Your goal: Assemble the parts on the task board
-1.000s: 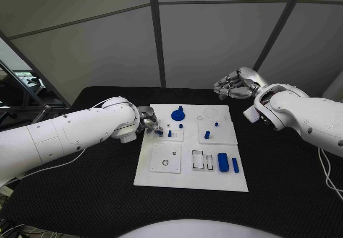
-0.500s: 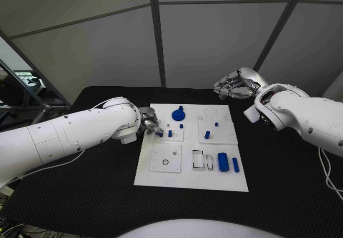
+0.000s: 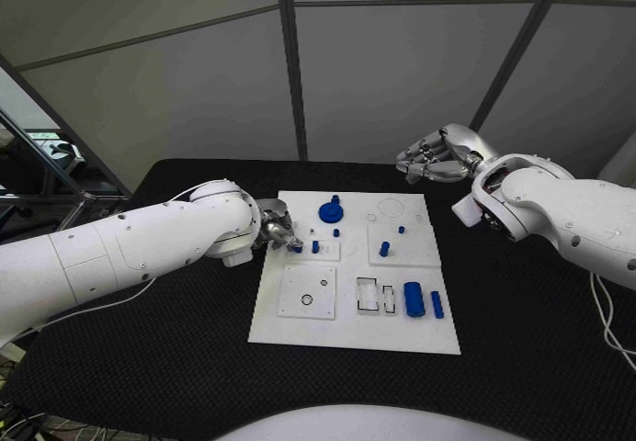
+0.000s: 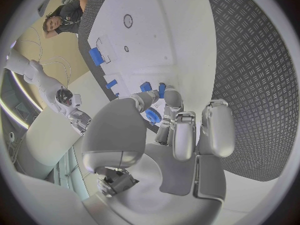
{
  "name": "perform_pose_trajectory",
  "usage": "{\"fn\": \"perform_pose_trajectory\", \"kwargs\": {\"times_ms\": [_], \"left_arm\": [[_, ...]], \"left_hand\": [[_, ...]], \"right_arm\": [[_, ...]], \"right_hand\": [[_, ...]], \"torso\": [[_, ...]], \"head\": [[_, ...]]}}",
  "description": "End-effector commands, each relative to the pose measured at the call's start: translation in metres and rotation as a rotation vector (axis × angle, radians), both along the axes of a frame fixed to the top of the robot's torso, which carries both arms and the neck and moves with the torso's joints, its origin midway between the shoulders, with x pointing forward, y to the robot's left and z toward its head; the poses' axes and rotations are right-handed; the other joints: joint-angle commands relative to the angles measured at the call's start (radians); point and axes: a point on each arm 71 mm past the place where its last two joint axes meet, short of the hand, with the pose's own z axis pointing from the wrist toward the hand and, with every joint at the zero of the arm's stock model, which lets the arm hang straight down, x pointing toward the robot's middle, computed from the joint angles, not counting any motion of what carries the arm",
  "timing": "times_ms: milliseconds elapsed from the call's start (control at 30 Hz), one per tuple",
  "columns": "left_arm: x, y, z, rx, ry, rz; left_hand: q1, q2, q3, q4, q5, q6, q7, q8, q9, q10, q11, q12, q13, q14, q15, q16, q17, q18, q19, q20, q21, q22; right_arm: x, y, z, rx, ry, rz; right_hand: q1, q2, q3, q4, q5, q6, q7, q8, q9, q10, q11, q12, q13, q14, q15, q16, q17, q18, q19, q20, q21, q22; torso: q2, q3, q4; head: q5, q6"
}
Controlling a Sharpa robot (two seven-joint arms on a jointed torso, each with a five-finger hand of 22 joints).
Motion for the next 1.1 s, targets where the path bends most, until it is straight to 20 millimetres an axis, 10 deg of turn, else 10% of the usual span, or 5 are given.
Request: {"fn": "perform_pose_trajectory", "kwargs": {"times_ms": [33,1100], "left_arm": [[-0.0017,0.0001,-0.0021,0.023,0.017,-0.014],[0.0034,-0.0058,-0.0090,0.048,0.058,-0.038]], "left_hand": [[0.004,0.011,0.127,-0.123,0.004,-0.002,-0.006,0.006,0.000,0.022,-0.018,0.003,0.001,0.093,-0.007,0.007,0.220,-0.010,0.018,-0.004,0.006,0.044],[-0.124,-0.004,0.033,-0.081,0.002,0.038,-0.031,0.020,-0.008,0.071,-0.036,0.059,0.066,0.100,-0.020,0.023,0.246,-0.018,0.033,-0.016,0.034,0.078]], "right_arm": [[-0.0002,0.0010,0.0012,-0.001,-0.001,0.007],[-0.0006,0.0001,0.0015,0.000,-0.002,0.005]], "right_hand": [[0.001,0.000,-0.006,0.001,0.007,-0.007,-0.003,-0.003,0.001,-0.009,0.001,-0.002,0.000,-0.008,0.002,-0.003,-0.001,0.003,-0.001,0.006,-0.004,-0.001],[-0.001,0.000,-0.007,0.002,0.009,-0.008,-0.002,-0.003,0.001,-0.010,0.001,-0.002,0.000,-0.009,0.002,-0.003,-0.002,0.003,0.000,0.006,-0.006,-0.003]], "torso": [[0.000,-0.0001,0.0004],[0.000,0.0005,-0.0004]], "head": [[0.000,-0.001],[-0.007,-0.008]]}}
